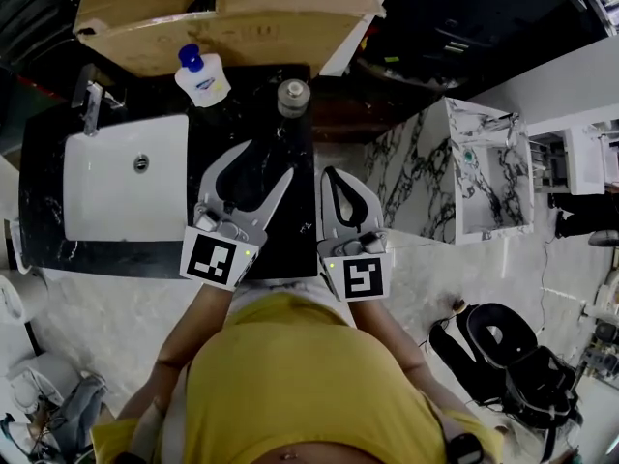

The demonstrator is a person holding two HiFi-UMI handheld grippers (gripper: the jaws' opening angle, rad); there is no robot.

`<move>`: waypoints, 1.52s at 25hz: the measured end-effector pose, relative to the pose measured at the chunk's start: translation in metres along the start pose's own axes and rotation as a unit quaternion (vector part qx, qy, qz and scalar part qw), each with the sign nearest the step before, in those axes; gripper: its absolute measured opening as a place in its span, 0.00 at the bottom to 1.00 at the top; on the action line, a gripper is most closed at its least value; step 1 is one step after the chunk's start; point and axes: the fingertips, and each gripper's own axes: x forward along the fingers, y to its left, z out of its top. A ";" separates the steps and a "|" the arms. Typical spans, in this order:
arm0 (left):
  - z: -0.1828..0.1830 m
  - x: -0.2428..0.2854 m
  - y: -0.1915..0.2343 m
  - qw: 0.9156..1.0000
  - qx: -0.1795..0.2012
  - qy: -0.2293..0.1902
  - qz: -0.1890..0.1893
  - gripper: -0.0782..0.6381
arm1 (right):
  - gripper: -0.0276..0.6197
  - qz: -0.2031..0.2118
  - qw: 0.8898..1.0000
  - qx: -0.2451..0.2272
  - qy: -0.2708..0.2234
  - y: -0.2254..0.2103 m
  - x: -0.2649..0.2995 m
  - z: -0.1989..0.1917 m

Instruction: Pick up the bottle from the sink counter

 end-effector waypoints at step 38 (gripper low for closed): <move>-0.138 0.135 0.075 0.995 -0.013 0.100 -0.011 0.62 | 0.05 -0.021 0.995 0.003 0.097 -0.038 0.053 -0.091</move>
